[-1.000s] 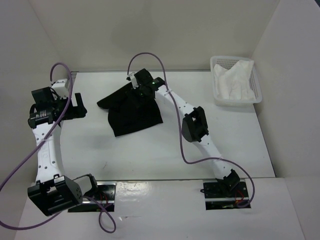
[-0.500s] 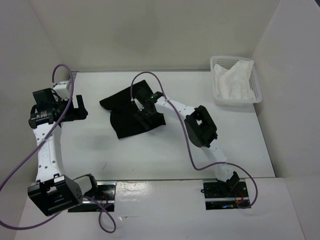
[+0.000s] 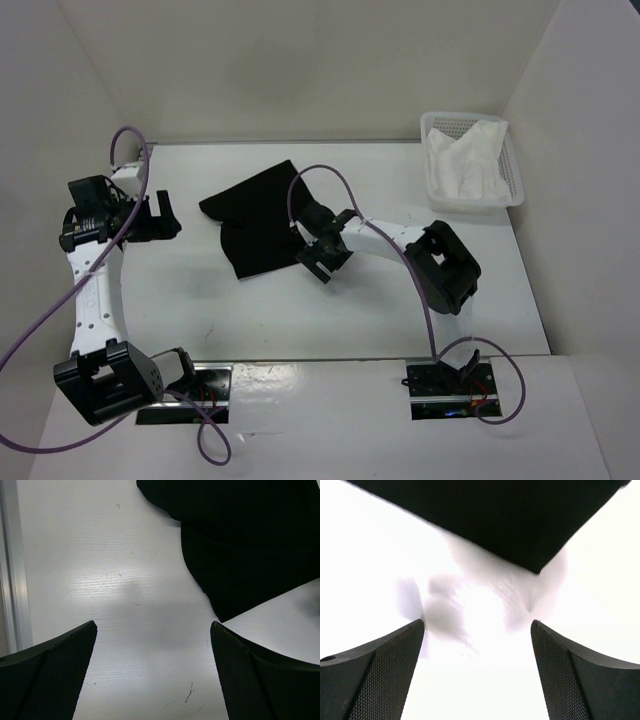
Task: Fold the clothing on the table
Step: Flatten the skirt out
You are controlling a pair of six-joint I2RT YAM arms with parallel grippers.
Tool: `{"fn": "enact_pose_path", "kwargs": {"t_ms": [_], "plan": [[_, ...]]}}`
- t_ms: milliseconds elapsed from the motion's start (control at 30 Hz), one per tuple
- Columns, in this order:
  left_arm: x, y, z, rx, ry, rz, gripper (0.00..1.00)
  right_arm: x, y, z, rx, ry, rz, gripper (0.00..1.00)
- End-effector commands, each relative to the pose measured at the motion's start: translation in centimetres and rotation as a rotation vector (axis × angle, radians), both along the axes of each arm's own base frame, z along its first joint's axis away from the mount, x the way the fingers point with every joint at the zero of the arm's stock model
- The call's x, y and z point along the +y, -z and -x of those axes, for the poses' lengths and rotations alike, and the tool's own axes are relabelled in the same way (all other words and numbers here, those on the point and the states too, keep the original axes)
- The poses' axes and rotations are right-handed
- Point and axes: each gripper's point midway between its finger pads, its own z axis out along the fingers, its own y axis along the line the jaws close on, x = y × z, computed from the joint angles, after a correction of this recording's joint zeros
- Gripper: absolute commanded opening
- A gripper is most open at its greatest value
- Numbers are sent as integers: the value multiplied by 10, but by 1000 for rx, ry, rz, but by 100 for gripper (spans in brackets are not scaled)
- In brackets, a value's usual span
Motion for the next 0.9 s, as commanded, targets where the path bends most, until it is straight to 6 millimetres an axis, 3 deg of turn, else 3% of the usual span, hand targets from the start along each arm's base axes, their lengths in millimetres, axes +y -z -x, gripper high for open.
{"fn": "enact_pose_path", "kwargs": {"t_ms": [0, 100, 200, 267, 300, 333, 433, 533, 567, 767, 867], "plan": [[-4, -6, -3, -30, 42, 3, 100, -11, 2, 14, 20, -20, 24, 91], [-5, -5, -1, -30, 42, 3, 100, 1, -31, 3, -45, -20, -39, 91], [-3, -7, 1, -36, 33, -10, 100, 37, -76, -32, -139, 12, -151, 91], [-2, -5, 3, -24, 24, -15, 100, 47, -72, -45, -138, 67, -150, 91], [0, -8, 4, -29, 15, -26, 100, 61, -85, -56, -155, 112, -199, 91], [1, -5, 6, -13, 6, -30, 100, 65, -70, -58, -130, 131, -184, 91], [1, -10, 11, -21, -8, -35, 100, 85, -65, -65, -119, 165, -228, 92], [3, -14, 16, -28, -27, -58, 100, 101, -34, -69, -87, 170, -224, 92], [5, -17, 18, -36, -35, -69, 100, 107, -33, -72, -82, 175, -239, 92], [7, -15, 26, -30, -58, -91, 100, 119, 12, -78, -60, 192, -209, 92], [10, -13, 29, -25, -74, -96, 100, 120, 19, -87, -91, 214, -205, 92]]}}
